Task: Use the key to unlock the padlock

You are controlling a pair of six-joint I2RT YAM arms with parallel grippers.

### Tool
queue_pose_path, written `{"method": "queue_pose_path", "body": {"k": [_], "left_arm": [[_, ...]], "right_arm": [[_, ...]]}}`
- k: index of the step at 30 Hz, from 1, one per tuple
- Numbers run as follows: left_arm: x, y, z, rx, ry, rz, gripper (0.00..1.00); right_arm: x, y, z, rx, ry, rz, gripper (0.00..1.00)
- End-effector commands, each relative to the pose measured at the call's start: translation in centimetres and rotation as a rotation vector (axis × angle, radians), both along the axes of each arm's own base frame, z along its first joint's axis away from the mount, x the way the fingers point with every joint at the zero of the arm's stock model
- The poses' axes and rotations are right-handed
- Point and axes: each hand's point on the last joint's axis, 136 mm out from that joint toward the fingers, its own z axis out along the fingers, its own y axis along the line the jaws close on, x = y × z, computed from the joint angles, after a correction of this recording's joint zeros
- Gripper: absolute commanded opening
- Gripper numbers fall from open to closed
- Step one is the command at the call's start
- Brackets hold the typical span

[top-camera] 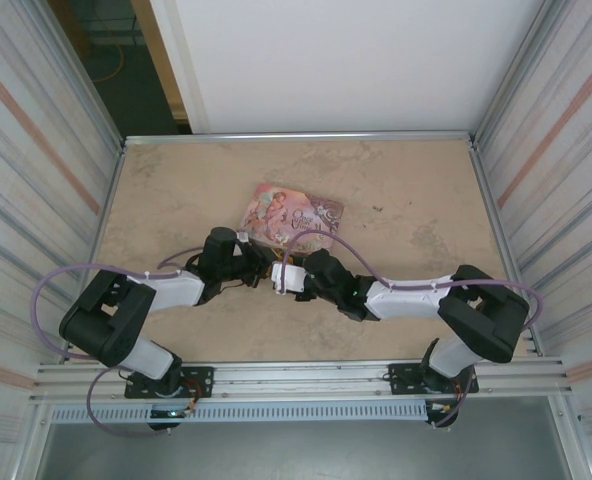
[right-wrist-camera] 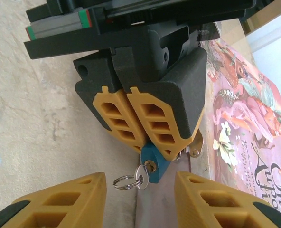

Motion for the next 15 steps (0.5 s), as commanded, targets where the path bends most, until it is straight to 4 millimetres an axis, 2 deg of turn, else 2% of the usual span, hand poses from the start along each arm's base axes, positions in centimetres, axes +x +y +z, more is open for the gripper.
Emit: {"method": "queue_pose_path", "body": {"k": [1, 15], "left_arm": [[0.6, -1.15, 3.01, -0.063, -0.065, -0.027, 0.0], [0.54, -1.17, 2.96, -0.066, -0.063, -0.029, 0.0]], "right_arm": [[0.68, 1.22, 1.63, 0.07, -0.016, -0.026, 0.38], [1.17, 1.28, 0.66, 0.057, -0.019, -0.055, 0.24]]}}
